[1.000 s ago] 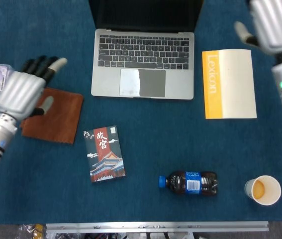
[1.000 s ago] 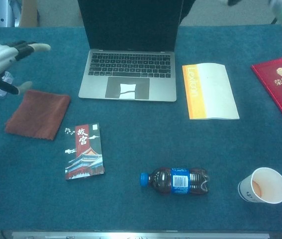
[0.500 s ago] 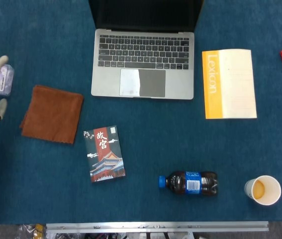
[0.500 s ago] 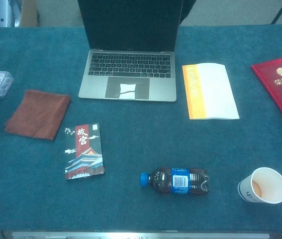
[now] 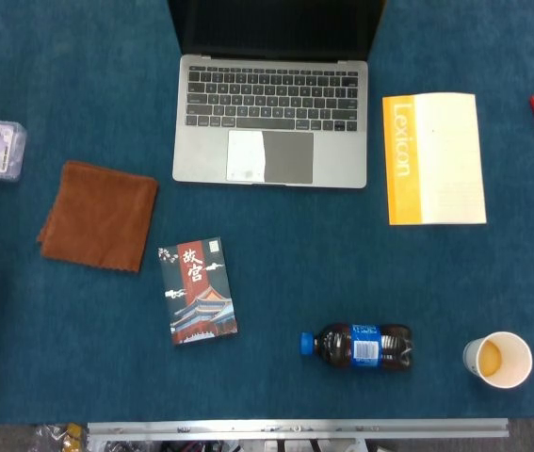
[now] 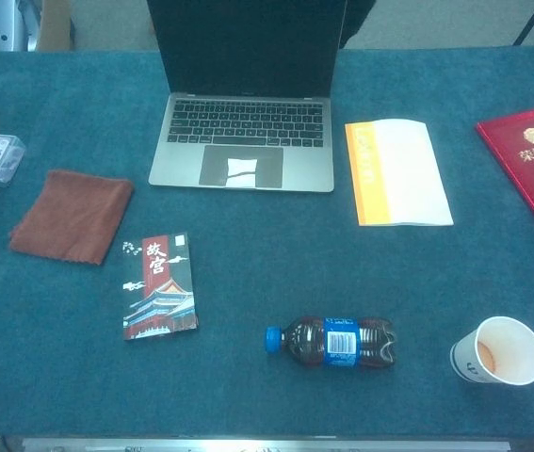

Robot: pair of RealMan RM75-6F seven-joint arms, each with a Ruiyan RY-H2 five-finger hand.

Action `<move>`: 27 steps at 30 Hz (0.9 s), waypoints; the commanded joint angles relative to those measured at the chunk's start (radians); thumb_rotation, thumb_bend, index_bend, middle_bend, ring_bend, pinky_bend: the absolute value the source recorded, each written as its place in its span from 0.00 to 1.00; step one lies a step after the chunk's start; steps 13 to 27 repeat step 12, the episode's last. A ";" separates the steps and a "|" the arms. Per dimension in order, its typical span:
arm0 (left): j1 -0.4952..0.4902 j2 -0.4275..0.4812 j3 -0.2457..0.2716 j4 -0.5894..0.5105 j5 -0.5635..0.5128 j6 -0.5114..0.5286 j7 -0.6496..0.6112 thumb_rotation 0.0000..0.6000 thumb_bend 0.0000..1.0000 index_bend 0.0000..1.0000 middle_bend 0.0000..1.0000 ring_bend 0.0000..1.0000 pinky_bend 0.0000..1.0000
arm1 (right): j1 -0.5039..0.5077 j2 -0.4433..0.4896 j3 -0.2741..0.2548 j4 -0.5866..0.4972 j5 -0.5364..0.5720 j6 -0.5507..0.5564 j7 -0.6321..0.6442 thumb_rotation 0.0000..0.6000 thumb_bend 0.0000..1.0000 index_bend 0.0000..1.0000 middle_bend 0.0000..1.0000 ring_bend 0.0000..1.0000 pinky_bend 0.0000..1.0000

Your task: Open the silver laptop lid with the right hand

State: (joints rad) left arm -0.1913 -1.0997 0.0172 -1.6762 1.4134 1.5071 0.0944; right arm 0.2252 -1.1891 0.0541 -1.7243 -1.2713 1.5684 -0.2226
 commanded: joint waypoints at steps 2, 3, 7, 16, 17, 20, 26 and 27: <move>0.013 0.008 0.001 -0.011 -0.003 -0.005 0.007 1.00 0.41 0.09 0.11 0.04 0.09 | -0.021 0.001 0.004 0.023 -0.002 -0.006 0.029 1.00 0.25 0.12 0.25 0.04 0.04; 0.014 0.009 0.001 -0.012 -0.006 -0.010 0.007 1.00 0.41 0.09 0.11 0.04 0.09 | -0.024 0.002 0.005 0.028 -0.003 -0.010 0.036 1.00 0.25 0.12 0.25 0.04 0.04; 0.022 0.011 -0.004 -0.012 -0.014 -0.020 0.011 1.00 0.41 0.09 0.11 0.04 0.09 | -0.033 0.004 0.014 0.040 -0.009 -0.020 0.051 1.00 0.25 0.12 0.25 0.04 0.04; 0.024 0.013 -0.017 -0.016 -0.019 -0.034 0.017 1.00 0.41 0.09 0.11 0.04 0.09 | -0.039 0.002 0.027 0.048 -0.010 -0.037 0.058 1.00 0.25 0.12 0.25 0.04 0.04; 0.024 0.013 -0.017 -0.016 -0.019 -0.034 0.017 1.00 0.41 0.09 0.11 0.04 0.09 | -0.039 0.002 0.027 0.048 -0.010 -0.037 0.058 1.00 0.25 0.12 0.25 0.04 0.04; 0.024 0.013 -0.017 -0.016 -0.019 -0.034 0.017 1.00 0.41 0.09 0.11 0.04 0.09 | -0.039 0.002 0.027 0.048 -0.010 -0.037 0.058 1.00 0.25 0.12 0.25 0.04 0.04; 0.024 0.013 -0.017 -0.016 -0.019 -0.034 0.017 1.00 0.41 0.09 0.11 0.04 0.09 | -0.039 0.002 0.027 0.048 -0.010 -0.037 0.058 1.00 0.25 0.12 0.25 0.04 0.04; 0.024 0.013 -0.017 -0.016 -0.019 -0.034 0.017 1.00 0.41 0.09 0.11 0.04 0.09 | -0.039 0.002 0.027 0.048 -0.010 -0.037 0.058 1.00 0.25 0.12 0.25 0.04 0.04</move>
